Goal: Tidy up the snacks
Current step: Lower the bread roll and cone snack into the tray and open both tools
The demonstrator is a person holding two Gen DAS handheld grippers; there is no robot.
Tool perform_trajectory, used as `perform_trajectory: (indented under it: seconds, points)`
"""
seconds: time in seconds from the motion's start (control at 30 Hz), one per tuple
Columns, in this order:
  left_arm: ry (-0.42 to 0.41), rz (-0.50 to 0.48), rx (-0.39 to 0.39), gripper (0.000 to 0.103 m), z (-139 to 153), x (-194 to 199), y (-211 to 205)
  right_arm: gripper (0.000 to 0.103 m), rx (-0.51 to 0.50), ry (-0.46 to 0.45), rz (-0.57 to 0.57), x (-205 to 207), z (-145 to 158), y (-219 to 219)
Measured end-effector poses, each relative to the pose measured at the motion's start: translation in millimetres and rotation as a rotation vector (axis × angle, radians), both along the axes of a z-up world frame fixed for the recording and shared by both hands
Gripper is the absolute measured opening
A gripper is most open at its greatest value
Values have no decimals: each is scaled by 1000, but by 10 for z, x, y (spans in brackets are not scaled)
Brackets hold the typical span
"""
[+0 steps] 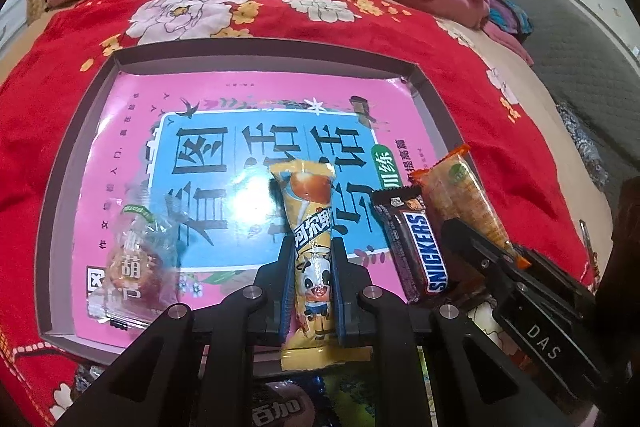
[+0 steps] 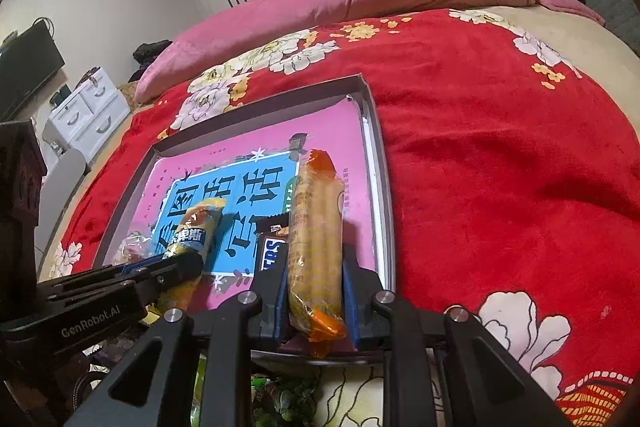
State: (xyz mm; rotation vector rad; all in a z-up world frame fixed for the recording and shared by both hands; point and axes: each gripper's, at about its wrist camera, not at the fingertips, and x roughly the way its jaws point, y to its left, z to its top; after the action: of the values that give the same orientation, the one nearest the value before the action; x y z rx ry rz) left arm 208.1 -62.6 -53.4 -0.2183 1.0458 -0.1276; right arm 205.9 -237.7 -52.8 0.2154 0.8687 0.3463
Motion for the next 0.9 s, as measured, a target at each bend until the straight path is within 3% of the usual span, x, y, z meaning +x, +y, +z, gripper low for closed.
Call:
perform_trajectory:
  seconds: [0.9]
  points:
    - [-32,23,15,17,186,-86,48,28,-53,-62,-29,-69,166,-52]
